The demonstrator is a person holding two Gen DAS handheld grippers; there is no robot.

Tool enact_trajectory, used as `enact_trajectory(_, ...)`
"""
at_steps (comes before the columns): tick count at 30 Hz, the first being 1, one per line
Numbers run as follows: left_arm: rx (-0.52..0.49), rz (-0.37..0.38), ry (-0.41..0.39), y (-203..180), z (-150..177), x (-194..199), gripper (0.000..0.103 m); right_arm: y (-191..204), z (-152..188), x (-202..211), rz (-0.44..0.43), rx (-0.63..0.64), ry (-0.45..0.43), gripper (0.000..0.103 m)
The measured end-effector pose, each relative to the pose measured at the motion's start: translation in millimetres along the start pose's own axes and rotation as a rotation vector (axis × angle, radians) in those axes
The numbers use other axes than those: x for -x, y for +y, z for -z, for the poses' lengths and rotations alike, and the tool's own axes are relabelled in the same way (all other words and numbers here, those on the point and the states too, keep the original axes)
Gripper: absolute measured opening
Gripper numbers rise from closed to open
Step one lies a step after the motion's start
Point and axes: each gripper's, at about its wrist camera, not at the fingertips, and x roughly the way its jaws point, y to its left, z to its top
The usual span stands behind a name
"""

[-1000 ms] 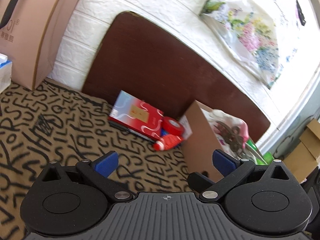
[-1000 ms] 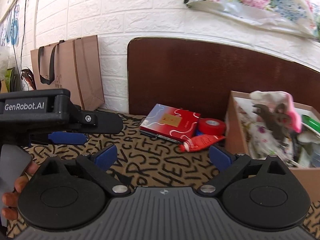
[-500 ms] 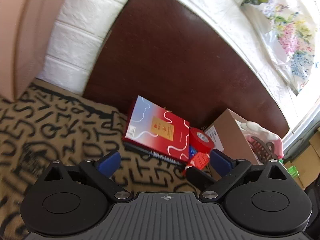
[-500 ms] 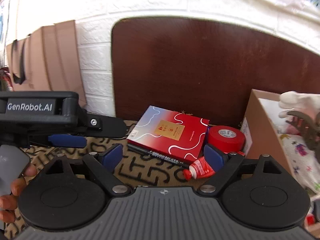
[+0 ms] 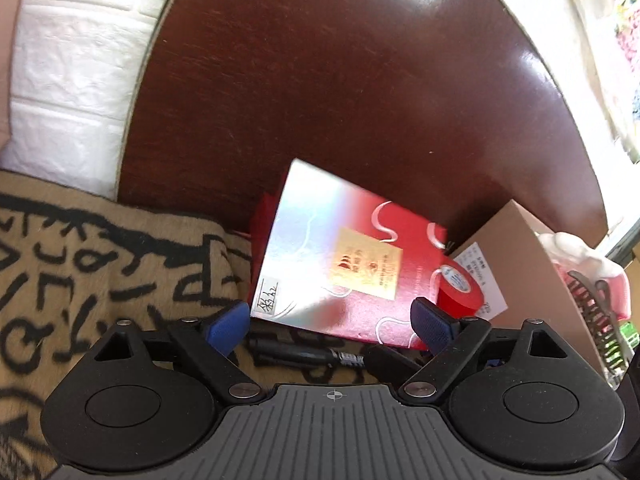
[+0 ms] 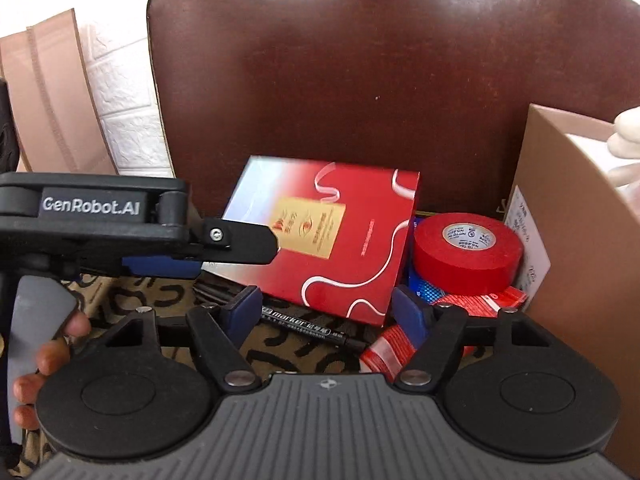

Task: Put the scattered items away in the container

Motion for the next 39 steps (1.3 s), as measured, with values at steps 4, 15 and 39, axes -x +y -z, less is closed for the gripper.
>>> enact_trajectory(4,0.031,-0.007,0.016,6.9,-4.7,-11.4,0.093,-4.5,1.7,-11.6,-0.004,-0.036,0.009,0.078)
enact_trajectory(15,0.061,0.065,0.031,-5.3,12.6,-2.1,0.062,4.9,7.5,15.0,-0.071,0.01,0.006,0.06)
enact_trajectory(39,-0.007,-0.075,-0.003,20.6,-16.5,-14.5,0.098,3.5,1.0,-0.9,-0.026,0.05,-0.022,0.086)
